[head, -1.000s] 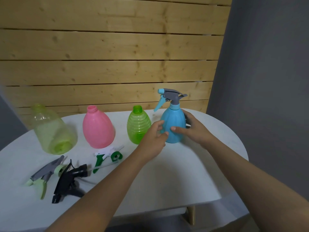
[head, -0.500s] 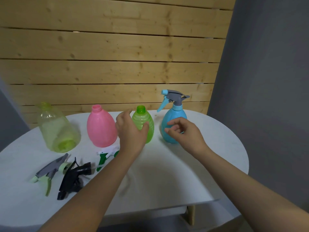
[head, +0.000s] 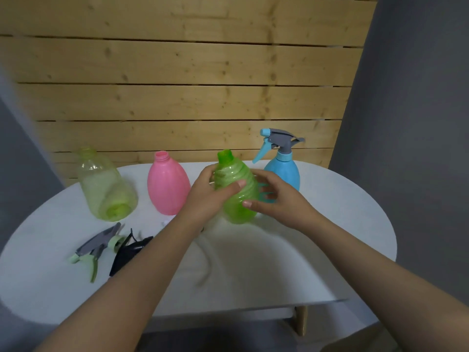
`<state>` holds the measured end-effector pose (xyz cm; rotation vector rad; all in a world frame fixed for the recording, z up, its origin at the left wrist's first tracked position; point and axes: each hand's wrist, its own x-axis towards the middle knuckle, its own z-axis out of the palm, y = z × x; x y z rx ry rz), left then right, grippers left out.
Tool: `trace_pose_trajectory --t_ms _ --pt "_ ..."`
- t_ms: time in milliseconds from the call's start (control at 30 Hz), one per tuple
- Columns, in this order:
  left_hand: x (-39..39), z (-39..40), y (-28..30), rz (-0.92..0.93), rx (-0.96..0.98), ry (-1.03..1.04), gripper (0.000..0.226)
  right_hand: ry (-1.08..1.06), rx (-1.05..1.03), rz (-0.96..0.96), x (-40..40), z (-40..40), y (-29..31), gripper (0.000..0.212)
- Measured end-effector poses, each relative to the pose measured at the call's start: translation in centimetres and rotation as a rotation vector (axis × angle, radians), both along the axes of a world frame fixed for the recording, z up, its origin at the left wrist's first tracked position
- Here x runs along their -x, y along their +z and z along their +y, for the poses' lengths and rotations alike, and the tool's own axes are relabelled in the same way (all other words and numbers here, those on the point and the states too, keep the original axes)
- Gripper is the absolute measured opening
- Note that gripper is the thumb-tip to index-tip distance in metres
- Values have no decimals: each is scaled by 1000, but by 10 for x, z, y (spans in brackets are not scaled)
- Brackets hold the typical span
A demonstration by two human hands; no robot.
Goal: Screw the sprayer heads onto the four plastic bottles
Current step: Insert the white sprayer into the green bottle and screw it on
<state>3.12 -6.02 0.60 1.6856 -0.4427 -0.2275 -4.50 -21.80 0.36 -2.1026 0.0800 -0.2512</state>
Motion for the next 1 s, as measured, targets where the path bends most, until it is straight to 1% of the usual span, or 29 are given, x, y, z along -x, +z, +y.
trace_pose_trajectory --t_ms 67,133,167,233,333,433,500,567,633,733,833,900,1000 --pt "8 12 6 75 37 -96 60 74 -30 11 3 6 4 78" --pt "17 28 10 106 45 -161 65 123 -94 17 5 16 7 79" --pt "19 29 11 121 47 -190 63 116 -107 26 6 15 7 78" --pt "23 44 12 109 5 -176 50 90 -98 71 8 20 9 74" --pt "20 68 8 -14 -189 -23 33 34 -3 141 14 20 11 74" --pt "15 87 -3 -136 -424 21 29 -5 25 202 18 19 14 79" --pt "11 92 -12 -124 -516 9 31 -10 38 243 21 19 15 81" --pt "7 92 -19 -117 -580 9 39 -10 49 275 22 19 16 82" --pt "6 88 -22 -136 -585 10 42 -2 69 306 22 19 18 80" --pt "2 80 -22 -181 -600 52 44 31 90 349 21 18 19 70" --pt "-2 75 -23 -215 -740 17 49 44 110 360 21 15 18 64" --pt "-4 73 -24 -227 -825 -14 50 42 122 370 22 11 17 67" --pt "-9 73 -22 -189 -841 -46 53 33 149 390 22 5 15 77"
